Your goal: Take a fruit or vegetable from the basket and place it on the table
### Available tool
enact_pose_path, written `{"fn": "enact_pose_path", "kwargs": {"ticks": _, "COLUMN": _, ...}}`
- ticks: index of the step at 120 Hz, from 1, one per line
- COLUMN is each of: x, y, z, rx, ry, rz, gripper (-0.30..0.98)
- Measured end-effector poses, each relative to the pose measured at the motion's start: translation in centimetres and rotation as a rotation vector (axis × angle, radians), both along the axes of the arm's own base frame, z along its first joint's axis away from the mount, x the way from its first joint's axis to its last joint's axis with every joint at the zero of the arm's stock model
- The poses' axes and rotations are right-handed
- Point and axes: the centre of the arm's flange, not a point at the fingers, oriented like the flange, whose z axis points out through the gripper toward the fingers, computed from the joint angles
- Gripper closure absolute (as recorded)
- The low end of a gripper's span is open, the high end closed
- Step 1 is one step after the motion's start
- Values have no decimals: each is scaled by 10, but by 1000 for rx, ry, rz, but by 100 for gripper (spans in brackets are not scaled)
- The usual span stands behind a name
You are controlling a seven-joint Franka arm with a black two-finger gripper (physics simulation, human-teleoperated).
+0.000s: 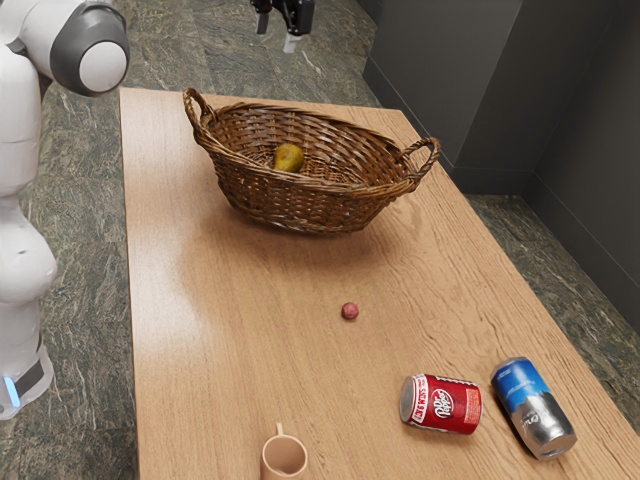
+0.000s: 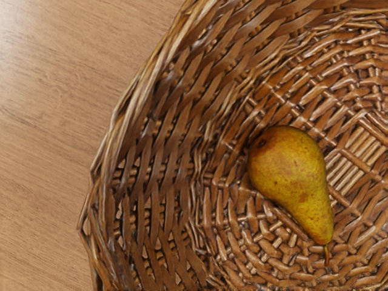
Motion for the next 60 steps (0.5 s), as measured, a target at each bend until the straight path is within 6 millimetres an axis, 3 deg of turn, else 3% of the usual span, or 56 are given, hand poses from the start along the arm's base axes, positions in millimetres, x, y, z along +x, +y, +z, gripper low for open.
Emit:
{"fn": "enact_pose_path", "kwargs": {"ticks": 33, "x": -2, "y": -1, "z": 0, "rx": -3, "ry": 6, "rz": -18, "gripper": 2}}
{"fn": "enact_pose_path", "kwargs": {"ticks": 36, "x": -2, "y": -4, "z": 11, "rx": 26, "ry": -8, "rz": -20, "gripper": 2}}
{"fn": "enact_pose_path", "kwargs": {"ticks": 43, "x": -9, "y": -51, "z": 76, "rx": 159, "ry": -102, "rz": -79, "gripper": 2}}
{"fn": "enact_pose_path", "kwargs": {"ticks": 47, "x": -10, "y": -84, "z": 101, "rx": 208, "ry": -147, "rz": -131, "gripper": 2}}
{"fn": "enact_pose_path", "kwargs": {"ticks": 54, "x": -1, "y": -128, "z": 118, "rx": 255, "ry": -196, "rz": -214, "gripper": 2}}
{"fn": "enact_pose_path", "kwargs": {"ticks": 60, "x": 18, "y": -145, "z": 114, "rx": 281, "ry": -222, "rz": -257, "gripper": 2}}
